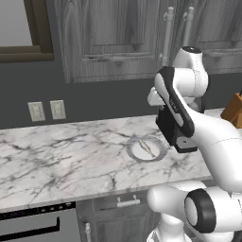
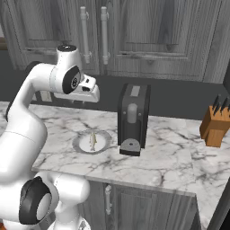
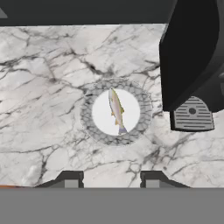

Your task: Place the fish on the top rack of the oven, and slide the tray back inside. Close the oven door.

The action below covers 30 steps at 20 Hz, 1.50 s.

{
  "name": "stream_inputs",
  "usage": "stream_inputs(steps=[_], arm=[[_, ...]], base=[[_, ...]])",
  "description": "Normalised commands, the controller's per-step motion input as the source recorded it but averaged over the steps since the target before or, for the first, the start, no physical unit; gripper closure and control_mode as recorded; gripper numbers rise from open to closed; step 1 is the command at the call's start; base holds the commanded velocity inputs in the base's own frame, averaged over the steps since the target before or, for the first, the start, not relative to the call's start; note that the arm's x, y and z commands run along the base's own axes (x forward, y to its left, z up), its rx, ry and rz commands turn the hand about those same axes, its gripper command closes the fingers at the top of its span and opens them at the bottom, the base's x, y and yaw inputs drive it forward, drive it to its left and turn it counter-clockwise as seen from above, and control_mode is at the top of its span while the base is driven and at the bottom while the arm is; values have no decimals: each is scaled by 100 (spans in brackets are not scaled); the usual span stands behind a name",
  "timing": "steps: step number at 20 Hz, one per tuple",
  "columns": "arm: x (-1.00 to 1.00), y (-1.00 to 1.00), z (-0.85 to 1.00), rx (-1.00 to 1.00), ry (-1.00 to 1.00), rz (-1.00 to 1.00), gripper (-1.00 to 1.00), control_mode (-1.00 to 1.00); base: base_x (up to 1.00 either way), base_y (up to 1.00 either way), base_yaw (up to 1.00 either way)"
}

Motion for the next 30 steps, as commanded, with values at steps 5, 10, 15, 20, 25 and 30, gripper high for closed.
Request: stream_inputs(steps=[5,10,15,20,25,30], arm=[[-2,0,-18,0,0,0,-100,-100],[-14,4,-48,-1,0,0,-100,-100],[0,0,-30,0,4,2,-100,-100],[0,3,-36,-2,5,1,-100,-100],[2,0,-52,-1,5,1,-100,-100],[12,0,-54,0,2,0,-100,-100]], base=[[0,0,0],[0,0,0],[0,0,0],[0,0,0],[0,0,0],[0,0,0]])
